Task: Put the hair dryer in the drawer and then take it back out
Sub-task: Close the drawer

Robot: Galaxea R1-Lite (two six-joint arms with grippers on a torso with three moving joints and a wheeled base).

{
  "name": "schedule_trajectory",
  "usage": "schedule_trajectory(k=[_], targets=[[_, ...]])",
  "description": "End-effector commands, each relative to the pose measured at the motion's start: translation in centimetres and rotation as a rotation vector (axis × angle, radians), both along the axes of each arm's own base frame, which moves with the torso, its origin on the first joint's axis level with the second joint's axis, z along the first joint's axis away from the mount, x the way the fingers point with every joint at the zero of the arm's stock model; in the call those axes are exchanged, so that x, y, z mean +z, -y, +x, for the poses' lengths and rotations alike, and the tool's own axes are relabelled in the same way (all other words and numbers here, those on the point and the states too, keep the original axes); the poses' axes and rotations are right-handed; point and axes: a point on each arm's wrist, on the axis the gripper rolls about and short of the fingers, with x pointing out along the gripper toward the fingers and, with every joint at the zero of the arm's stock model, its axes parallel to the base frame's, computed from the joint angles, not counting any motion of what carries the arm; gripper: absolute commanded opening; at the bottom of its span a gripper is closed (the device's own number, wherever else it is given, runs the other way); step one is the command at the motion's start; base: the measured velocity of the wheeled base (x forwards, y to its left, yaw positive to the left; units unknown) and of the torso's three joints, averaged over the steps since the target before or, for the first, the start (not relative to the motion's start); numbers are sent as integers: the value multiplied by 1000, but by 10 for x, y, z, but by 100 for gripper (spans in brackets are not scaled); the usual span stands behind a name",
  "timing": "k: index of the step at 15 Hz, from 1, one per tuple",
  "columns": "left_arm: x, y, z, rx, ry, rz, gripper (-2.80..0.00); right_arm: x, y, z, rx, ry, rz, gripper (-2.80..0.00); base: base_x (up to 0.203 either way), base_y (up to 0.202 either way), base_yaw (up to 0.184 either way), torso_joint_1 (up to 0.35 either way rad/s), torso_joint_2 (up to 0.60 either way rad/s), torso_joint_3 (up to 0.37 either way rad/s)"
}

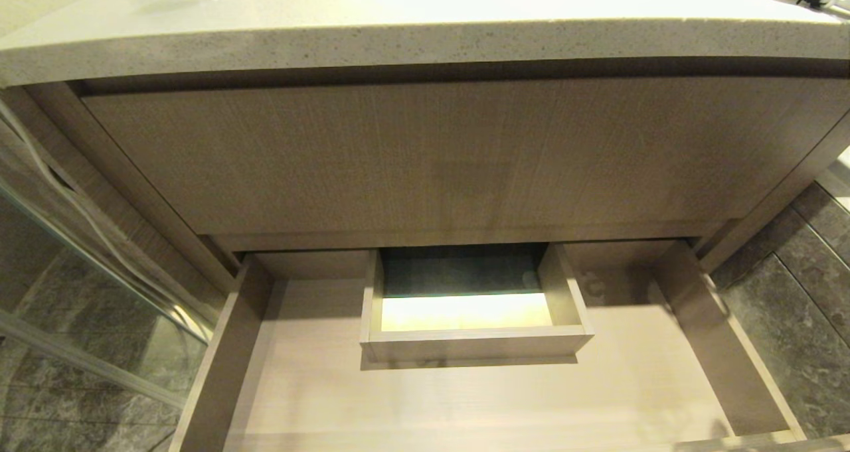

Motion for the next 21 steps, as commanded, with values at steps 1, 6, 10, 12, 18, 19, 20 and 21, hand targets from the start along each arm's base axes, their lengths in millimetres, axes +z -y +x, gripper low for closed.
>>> schedule_trajectory(k=[1, 6, 10, 12, 18, 19, 20, 21], targets=[[0, 0, 0, 0, 0, 0, -280, -53, 1, -22, -101, -347, 68, -280, 0, 0, 0, 0, 0, 0], [0, 0, 0, 0, 0, 0, -280, -107, 11, -6, -387, -814, 244, -280, 0, 0, 0, 0, 0, 0], [0, 0, 0, 0, 0, 0, -280, -143, 30, 31, -650, -1059, 376, -280, 0, 0, 0, 0, 0, 0], [0, 0, 0, 0, 0, 0, -280, -169, 39, 52, -703, -1088, 400, -280, 0, 0, 0, 0, 0, 0], [0, 0, 0, 0, 0, 0, -280, -238, 48, 79, -706, -1082, 414, -280, 0, 0, 0, 0, 0, 0], [0, 0, 0, 0, 0, 0, -280, -246, 49, 81, -700, -1070, 414, -280, 0, 0, 0, 0, 0, 0], [0, 0, 0, 0, 0, 0, -280, -252, 50, 84, -687, -1067, 407, -280, 0, 0, 0, 0, 0, 0], [0, 0, 0, 0, 0, 0, -280, -255, 50, 86, -663, -1073, 393, -280, 0, 0, 0, 0, 0, 0]])
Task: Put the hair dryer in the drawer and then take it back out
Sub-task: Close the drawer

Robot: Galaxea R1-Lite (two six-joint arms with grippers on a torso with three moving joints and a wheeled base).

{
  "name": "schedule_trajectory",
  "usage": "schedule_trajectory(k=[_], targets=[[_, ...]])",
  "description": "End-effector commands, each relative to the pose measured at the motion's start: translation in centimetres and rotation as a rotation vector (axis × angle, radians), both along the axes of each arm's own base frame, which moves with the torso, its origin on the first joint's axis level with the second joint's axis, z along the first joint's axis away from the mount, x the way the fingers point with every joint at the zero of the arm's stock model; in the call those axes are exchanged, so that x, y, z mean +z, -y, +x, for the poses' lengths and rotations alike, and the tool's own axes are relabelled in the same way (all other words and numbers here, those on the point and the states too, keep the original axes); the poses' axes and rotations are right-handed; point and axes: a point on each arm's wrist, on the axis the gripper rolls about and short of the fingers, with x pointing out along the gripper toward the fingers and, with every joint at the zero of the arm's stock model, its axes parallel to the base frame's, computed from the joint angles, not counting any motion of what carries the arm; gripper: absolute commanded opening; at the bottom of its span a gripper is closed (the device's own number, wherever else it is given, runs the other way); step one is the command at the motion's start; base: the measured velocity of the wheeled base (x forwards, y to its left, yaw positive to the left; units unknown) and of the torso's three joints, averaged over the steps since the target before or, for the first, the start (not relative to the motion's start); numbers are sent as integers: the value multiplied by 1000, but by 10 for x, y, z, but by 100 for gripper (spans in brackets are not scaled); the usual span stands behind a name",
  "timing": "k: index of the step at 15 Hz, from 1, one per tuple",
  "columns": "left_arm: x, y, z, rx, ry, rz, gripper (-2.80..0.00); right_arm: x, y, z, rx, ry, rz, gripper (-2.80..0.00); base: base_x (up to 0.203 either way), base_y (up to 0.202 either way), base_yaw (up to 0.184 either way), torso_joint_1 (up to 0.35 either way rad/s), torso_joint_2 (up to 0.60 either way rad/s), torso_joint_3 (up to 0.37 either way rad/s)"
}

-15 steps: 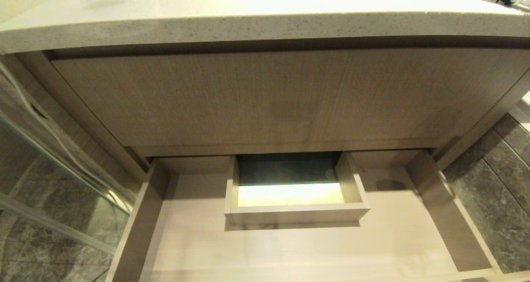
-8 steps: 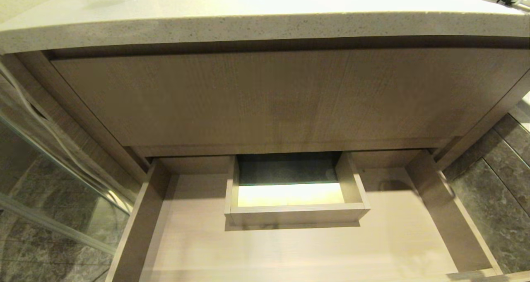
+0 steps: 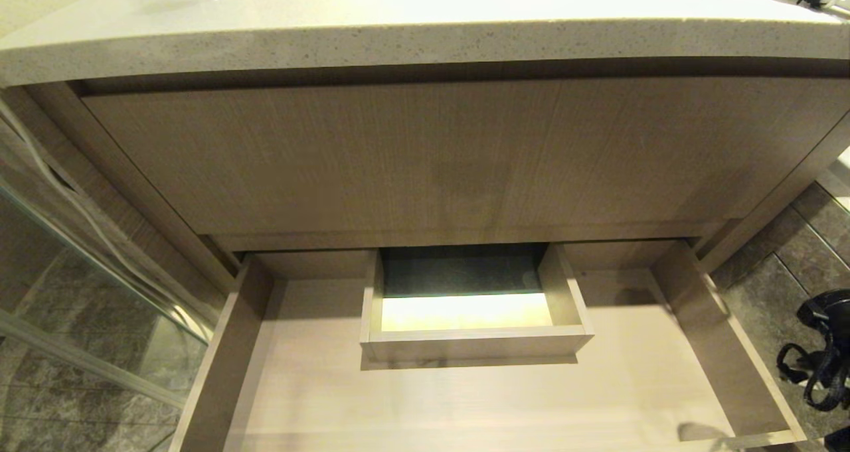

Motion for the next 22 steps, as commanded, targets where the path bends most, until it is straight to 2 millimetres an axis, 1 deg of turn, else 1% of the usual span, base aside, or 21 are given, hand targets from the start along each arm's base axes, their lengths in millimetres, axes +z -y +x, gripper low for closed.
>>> schedule_trajectory(k=[1, 3, 8, 12, 15, 20, 22], targets=[[0, 0, 0, 0, 0, 0, -280, -15, 2, 5, 33, -52, 12, -280, 0, 0, 0, 0, 0, 0], [0, 0, 0, 0, 0, 0, -280, -20, 3, 8, 34, -52, 12, -280, 0, 0, 0, 0, 0, 0], [0, 0, 0, 0, 0, 0, -280, -37, 1, 3, 37, -83, 21, -280, 0, 0, 0, 0, 0, 0], [0, 0, 0, 0, 0, 0, -280, -45, 4, 13, 37, -55, 13, -280, 0, 0, 0, 0, 0, 0], [0, 0, 0, 0, 0, 0, -280, -48, 6, 22, 39, -12, -1, -280, 0, 0, 0, 0, 0, 0], [0, 0, 0, 0, 0, 0, -280, -46, 9, 31, 38, 57, -20, -280, 0, 0, 0, 0, 0, 0], [0, 0, 0, 0, 0, 0, -280, -43, 10, 36, 36, 112, -39, -280, 0, 0, 0, 0, 0, 0]])
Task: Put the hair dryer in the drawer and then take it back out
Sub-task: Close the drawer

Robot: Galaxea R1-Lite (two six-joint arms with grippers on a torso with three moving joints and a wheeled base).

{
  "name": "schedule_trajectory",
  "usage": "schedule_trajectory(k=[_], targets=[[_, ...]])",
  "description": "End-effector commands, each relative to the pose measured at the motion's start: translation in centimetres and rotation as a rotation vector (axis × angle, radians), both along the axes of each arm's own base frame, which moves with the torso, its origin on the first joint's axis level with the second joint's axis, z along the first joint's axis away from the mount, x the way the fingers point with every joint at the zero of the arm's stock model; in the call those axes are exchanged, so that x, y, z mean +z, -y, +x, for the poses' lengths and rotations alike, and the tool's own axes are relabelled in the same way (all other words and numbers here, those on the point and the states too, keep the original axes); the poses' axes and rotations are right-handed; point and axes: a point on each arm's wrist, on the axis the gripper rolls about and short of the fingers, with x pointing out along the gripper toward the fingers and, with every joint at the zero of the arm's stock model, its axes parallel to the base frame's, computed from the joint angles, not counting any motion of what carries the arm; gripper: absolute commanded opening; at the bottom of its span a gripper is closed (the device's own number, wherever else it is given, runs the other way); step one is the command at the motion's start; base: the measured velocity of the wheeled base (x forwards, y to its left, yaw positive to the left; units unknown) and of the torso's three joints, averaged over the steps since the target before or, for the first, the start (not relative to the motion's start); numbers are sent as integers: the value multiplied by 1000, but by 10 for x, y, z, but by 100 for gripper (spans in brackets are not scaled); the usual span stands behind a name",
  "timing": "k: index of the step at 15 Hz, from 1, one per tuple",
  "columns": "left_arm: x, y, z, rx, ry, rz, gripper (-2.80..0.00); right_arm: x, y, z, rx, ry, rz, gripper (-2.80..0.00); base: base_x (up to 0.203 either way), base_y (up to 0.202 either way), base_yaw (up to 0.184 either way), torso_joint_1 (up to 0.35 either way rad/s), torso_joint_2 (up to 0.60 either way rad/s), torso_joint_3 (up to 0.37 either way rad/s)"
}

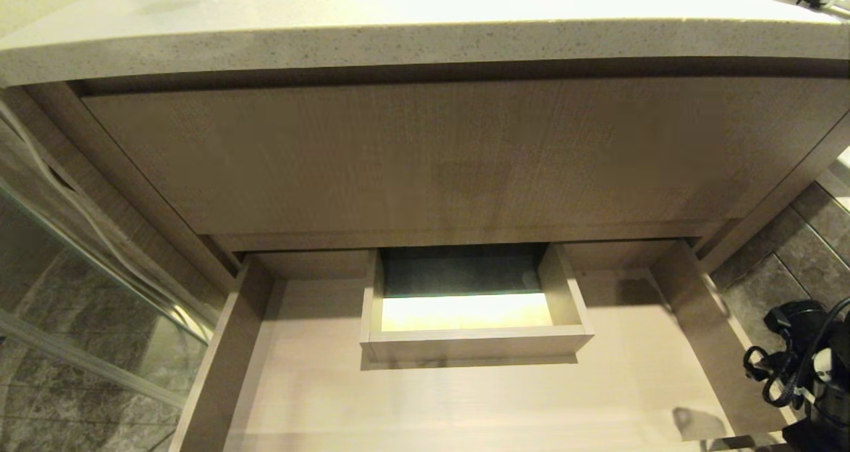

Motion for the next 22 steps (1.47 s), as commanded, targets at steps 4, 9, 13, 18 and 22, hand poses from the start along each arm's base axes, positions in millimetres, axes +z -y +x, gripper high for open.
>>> schedule_trajectory(k=[4, 9, 13, 18, 22], targets=[[0, 0, 0, 0, 0, 0, -280, 12, 3, 23, 26, 237, -68, -280, 0, 0, 0, 0, 0, 0], [0, 0, 0, 0, 0, 0, -280, 33, -10, 51, 141, 511, -124, -280, 0, 0, 0, 0, 0, 0], [0, 0, 0, 0, 0, 0, -280, 55, -19, 57, 215, 666, -161, -280, 0, 0, 0, 0, 0, 0], [0, 0, 0, 0, 0, 0, -280, 75, -19, 38, 313, 755, -193, -280, 0, 0, 0, 0, 0, 0], [0, 0, 0, 0, 0, 0, -280, 84, -23, 25, 379, 807, -172, -280, 0, 0, 0, 0, 0, 0]])
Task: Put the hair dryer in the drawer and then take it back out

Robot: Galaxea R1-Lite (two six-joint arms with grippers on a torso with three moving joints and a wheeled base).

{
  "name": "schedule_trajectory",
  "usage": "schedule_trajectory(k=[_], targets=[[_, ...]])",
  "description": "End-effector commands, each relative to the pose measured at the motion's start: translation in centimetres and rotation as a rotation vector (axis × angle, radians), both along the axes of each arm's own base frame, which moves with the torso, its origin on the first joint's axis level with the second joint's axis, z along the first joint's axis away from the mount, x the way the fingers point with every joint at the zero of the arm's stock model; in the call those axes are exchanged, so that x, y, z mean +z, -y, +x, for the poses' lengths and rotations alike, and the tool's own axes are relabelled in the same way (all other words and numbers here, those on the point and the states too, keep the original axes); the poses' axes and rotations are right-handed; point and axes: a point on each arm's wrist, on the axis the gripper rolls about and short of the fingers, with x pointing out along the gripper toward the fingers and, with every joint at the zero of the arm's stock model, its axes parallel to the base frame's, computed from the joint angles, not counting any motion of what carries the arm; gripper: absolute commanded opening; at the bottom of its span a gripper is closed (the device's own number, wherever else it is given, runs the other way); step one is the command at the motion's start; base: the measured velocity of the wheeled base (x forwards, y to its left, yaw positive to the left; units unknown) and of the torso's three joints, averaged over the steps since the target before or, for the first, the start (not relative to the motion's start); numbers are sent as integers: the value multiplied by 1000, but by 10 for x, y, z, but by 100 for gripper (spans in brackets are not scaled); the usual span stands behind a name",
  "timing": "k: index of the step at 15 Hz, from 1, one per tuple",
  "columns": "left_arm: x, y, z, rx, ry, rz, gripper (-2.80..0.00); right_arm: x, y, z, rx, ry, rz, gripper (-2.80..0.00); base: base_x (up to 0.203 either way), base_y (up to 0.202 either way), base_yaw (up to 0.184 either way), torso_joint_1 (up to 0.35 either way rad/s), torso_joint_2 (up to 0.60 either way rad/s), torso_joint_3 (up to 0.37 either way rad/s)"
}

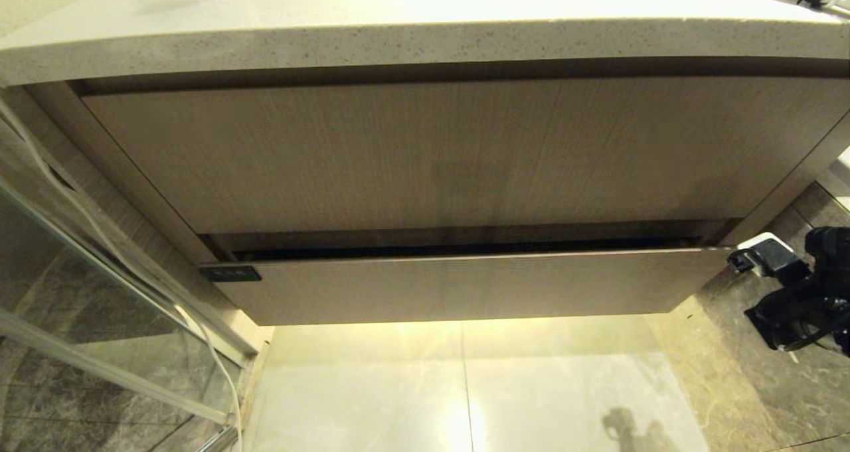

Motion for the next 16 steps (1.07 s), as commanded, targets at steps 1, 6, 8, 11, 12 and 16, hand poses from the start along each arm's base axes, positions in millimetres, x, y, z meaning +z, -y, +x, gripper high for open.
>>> schedule_trajectory(k=[1, 6, 8, 11, 12, 16], targets=[[0, 0, 0, 0, 0, 0, -280, 8, -3, -11, 17, 31, -4, -280, 0, 0, 0, 0, 0, 0], [0, 0, 0, 0, 0, 0, -280, 9, -5, -15, 29, 30, -14, -280, 0, 0, 0, 0, 0, 0], [0, 0, 0, 0, 0, 0, -280, 10, -8, -16, 40, 31, -17, -280, 0, 0, 0, 0, 0, 0], [0, 0, 0, 0, 0, 0, -280, 13, -12, -17, 94, 34, -21, -280, 0, 0, 0, 0, 0, 0], [0, 0, 0, 0, 0, 0, -280, 14, -14, -17, 138, 26, -41, -280, 0, 0, 0, 0, 0, 0], [0, 0, 0, 0, 0, 0, -280, 31, -25, -39, 253, 69, -86, -280, 0, 0, 0, 0, 0, 0]])
